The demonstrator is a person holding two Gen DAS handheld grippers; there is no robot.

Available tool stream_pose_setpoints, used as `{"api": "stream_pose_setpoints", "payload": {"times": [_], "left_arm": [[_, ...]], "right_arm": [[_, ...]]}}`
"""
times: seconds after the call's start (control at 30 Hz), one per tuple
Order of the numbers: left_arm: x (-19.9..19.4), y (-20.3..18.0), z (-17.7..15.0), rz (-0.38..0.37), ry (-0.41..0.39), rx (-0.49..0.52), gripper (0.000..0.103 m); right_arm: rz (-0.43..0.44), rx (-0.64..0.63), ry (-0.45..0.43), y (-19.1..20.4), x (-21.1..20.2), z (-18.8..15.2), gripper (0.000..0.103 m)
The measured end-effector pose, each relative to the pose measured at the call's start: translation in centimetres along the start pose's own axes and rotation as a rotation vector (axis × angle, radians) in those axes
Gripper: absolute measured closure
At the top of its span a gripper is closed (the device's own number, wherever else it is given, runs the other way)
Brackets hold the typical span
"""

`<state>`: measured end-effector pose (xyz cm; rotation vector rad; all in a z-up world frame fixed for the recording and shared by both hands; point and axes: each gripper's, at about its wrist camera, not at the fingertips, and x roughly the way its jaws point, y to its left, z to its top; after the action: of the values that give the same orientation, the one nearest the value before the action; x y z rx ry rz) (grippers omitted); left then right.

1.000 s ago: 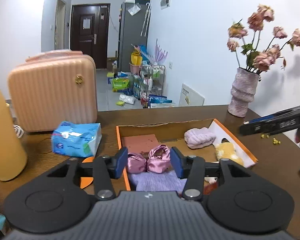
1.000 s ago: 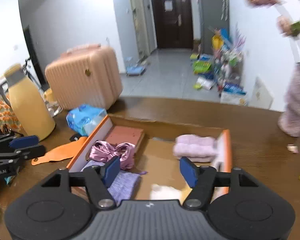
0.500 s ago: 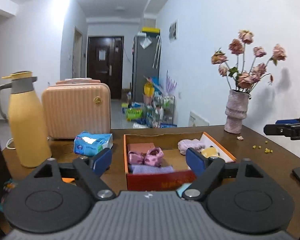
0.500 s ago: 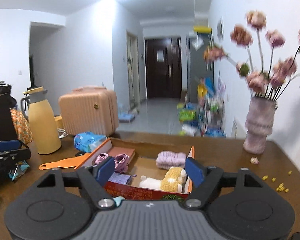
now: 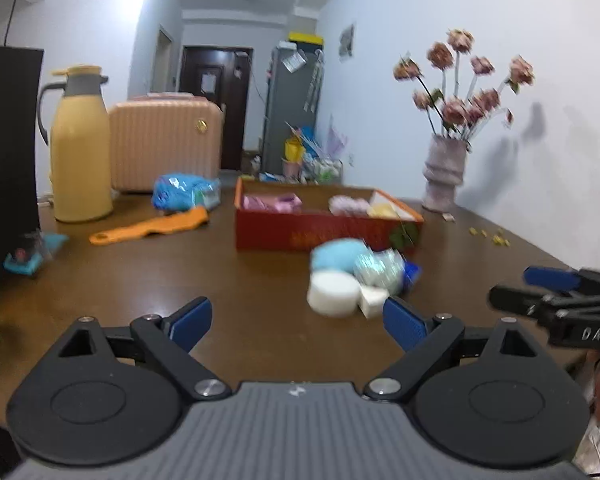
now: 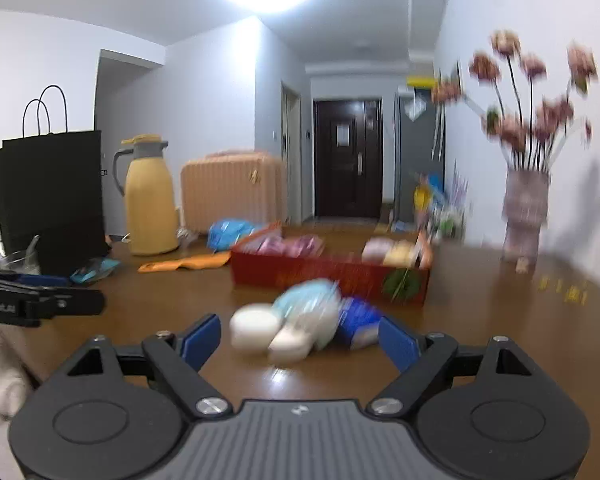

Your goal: Organize soft objects

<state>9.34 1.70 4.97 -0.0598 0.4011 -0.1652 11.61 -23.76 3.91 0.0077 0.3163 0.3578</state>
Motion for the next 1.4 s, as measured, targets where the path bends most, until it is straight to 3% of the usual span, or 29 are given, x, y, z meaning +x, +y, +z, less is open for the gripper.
{"api": "stream_pose_setpoints", "payload": {"times": [0.27, 0.67, 0.8, 0.93, 1.07, 1.3, 1.37, 1.4], "left_arm": [[0.7, -0.5, -1.5, -0.045, 0.046, 0.007, 0.009], [5.3, -0.4, -1.0, -0.070, 0.131, -0.001, 0.009], [8.5, -1.5, -0.4, -0.109, 0.166, 0.003, 0.016], [11.9, -2.6, 0.2, -0.143, 0.196, 0.023, 0.032], [14.3, -3.0, 1.0, -0.171, 0.219, 0.038, 0.043], [17.3, -4.2, 0.6, -0.277, 0.306, 0.032, 0.049], [18.3, -4.9, 0.3, -0.276, 0.316, 0.041, 0.049], [18.8, -5.2, 0.3, -0.270, 0.316, 0.047, 0.049]], "right_arm": [[-0.008, 0.023, 0.081, 1.5, -0.3, -3.0, 0.017], [-0.040, 0.073, 0.107, -0.7, 2.7, -2.3, 0.019], [-0.046, 0.094, 0.130, -1.9, 5.1, -1.6, 0.020], [-0.022, 0.119, 0.158, -3.2, 8.0, -0.7, 0.033], [0.011, 0.114, 0.164, -3.5, 10.7, 0.0, 0.035], [0.043, 0.136, 0.145, -5.0, 15.7, 1.8, 0.038], [0.058, 0.139, 0.159, -5.1, 17.2, 1.9, 0.047], [0.067, 0.139, 0.172, -5.2, 17.9, 1.9, 0.061]]}}
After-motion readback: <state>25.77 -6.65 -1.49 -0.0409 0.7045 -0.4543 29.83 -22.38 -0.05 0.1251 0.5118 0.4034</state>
